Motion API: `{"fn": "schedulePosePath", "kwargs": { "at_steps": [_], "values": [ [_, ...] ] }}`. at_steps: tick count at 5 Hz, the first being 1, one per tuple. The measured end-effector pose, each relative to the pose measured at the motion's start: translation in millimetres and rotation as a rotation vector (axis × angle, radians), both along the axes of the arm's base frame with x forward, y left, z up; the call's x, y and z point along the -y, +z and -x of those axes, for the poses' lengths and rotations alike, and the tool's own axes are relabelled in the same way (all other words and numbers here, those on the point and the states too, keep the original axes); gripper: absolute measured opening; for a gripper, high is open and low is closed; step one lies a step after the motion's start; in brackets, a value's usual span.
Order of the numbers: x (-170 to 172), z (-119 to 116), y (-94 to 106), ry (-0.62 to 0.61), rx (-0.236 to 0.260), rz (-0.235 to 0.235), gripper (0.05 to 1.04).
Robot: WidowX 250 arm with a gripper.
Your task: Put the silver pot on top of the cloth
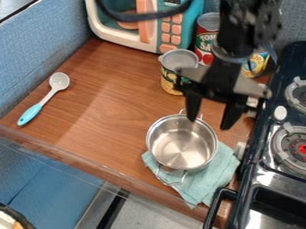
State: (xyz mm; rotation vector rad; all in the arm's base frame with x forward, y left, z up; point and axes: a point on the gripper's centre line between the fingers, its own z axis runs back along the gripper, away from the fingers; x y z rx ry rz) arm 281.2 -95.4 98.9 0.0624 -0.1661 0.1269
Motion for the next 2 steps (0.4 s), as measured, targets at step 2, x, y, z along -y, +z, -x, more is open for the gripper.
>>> {"fn": "schedulePosePath", "kwargs": {
  "at_steps": [2],
  "values": [
    [-26.0, 3.5, 13.0, -0.032, -0.026, 0.064, 1.001]
  ]
}}
